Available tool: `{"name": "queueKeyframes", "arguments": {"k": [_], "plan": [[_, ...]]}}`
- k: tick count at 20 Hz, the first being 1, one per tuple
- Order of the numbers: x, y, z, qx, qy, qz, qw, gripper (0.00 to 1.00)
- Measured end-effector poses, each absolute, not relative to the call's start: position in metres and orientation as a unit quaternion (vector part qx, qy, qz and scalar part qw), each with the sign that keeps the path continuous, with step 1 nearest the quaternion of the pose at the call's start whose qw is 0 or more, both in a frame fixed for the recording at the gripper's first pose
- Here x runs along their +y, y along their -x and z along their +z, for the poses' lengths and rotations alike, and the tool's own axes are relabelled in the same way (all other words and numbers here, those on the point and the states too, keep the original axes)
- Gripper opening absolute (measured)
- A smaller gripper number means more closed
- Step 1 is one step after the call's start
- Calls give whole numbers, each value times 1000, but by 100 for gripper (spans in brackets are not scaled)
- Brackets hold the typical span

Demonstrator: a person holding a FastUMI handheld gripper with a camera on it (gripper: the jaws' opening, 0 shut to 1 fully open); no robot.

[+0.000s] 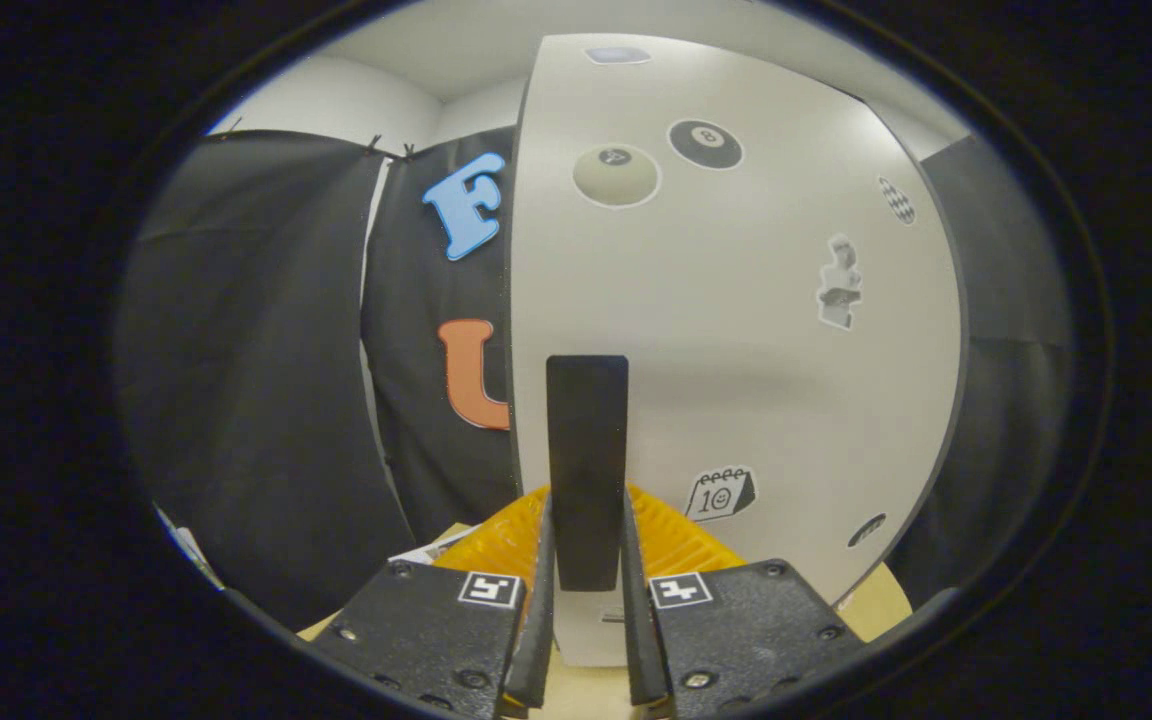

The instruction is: Open the shoe cabinet door, grab the shoes and put them into the shoe cabinet, then close the shoe cabinet door.

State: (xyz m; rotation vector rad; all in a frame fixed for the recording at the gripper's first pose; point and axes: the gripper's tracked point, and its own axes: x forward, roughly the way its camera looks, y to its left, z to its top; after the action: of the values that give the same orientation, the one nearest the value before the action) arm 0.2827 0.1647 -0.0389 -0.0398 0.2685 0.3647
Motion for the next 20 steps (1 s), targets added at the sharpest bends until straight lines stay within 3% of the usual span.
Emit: {"name": "queueKeyframes", "arguments": {"k": [20], "plan": [[111, -214, -28, 153, 32, 266, 951, 33]]}}
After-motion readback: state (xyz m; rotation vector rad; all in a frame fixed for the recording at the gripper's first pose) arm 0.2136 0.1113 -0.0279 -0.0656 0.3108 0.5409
